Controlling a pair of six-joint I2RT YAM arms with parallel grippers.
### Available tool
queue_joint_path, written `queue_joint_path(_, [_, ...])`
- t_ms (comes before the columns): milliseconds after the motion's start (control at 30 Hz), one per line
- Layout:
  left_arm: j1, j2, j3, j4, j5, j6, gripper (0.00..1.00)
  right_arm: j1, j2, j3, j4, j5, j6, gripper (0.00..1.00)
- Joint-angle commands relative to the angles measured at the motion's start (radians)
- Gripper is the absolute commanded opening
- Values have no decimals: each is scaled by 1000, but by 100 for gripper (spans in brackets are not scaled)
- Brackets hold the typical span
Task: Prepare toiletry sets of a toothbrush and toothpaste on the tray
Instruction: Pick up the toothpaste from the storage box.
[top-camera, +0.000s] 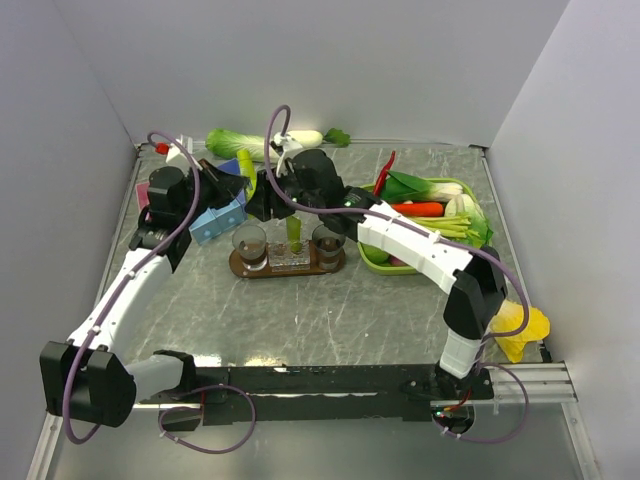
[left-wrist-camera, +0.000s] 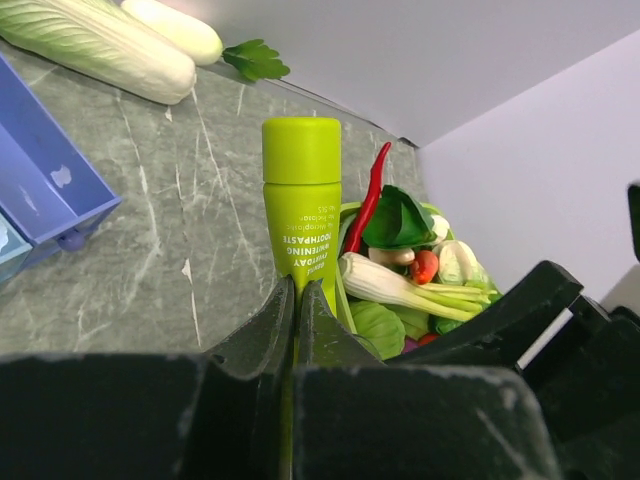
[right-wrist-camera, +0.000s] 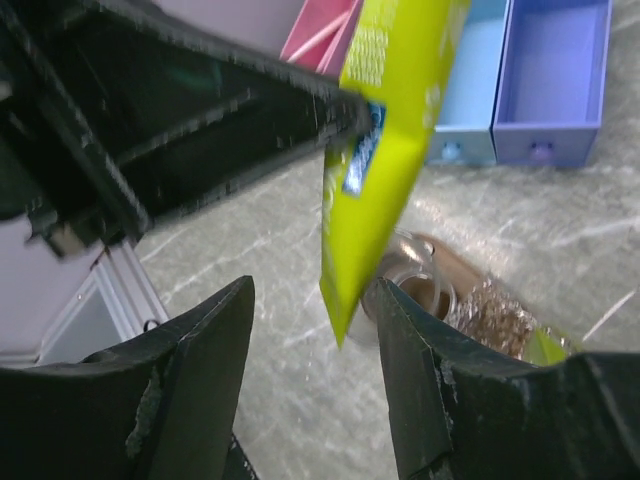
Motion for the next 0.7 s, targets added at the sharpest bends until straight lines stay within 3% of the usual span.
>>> queue_joint_path(0, [-14,-20,4,73,12,-13,1,-1,32,58,6,28,-24,56])
queue_joint_path(300, [-20,-17,2,74,11,-11,1,1,55,76,-7,39,-31,44])
queue_joint_path(467, [-28,-11,-4,94,40,-8,2,1,58,78,-10,28,-37,19])
queue_joint_path(567, [-28,-19,-8,111,58,2,21,1,43,70,-13,31,-44,2])
queue_joint_path(600, [-29,-23,-10,113,57,7,34,1,29,66,-14,31,-50,0])
queue_joint_path(667, [-28,-35,2,102,49,38,47,1,10,53,-14,27,-57,0])
